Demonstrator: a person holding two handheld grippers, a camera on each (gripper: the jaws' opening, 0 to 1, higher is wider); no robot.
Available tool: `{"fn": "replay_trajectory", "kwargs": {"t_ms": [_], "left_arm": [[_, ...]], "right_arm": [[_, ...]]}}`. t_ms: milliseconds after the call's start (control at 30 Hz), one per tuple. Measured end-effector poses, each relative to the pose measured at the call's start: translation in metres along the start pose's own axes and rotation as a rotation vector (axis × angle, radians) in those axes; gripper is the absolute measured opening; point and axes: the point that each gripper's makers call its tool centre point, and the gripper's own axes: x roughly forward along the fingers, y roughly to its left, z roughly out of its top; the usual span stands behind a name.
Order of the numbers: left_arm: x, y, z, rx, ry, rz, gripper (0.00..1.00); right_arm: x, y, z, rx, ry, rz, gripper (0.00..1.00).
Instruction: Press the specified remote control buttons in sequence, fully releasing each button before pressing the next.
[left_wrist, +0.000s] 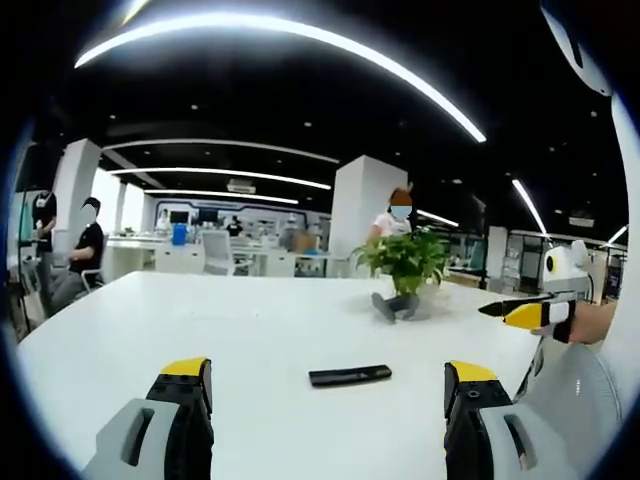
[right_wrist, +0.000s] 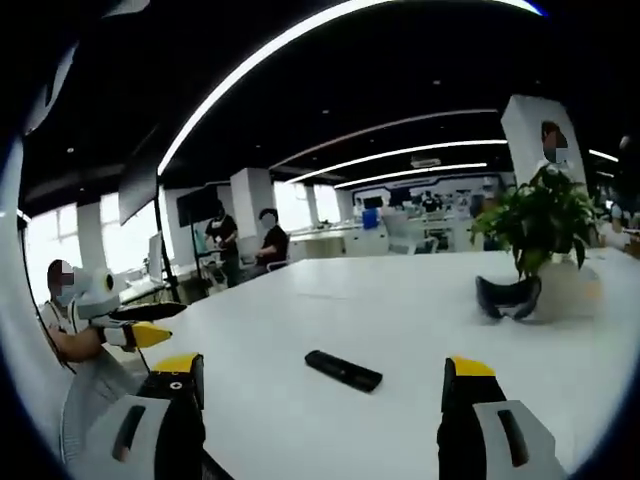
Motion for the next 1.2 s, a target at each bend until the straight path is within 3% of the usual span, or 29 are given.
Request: {"fn": "replay_trajectory", "kwargs": {"t_ms": [200, 467, 700, 1200], "left_arm": [[-0.001, 0.002, 0.003, 0.002, -0.013, 0.015, 1.00], [-0.004, 0.006, 0.008, -0.012, -0.042, 0.028, 1.00], [0.000, 0.006, -0.002, -0.031, 0.008, 0.025, 1.00], [-0.001, 0.005, -0.002, -0.034, 0.008, 0.024, 0.99]], "right_arm": [[-0.005, -0.017, -0.004, 0.052, 0.001, -0.047, 0.97], [-0.005, -0.016, -0.007, 0.008, 0.028, -0.070, 0.97], [-0.007, -0.025, -0.009, -0.017, 0.044, -0.118, 0.97], [-0.008, -0.029, -0.015, -0.029, 0.064, -0.119, 0.94]]}}
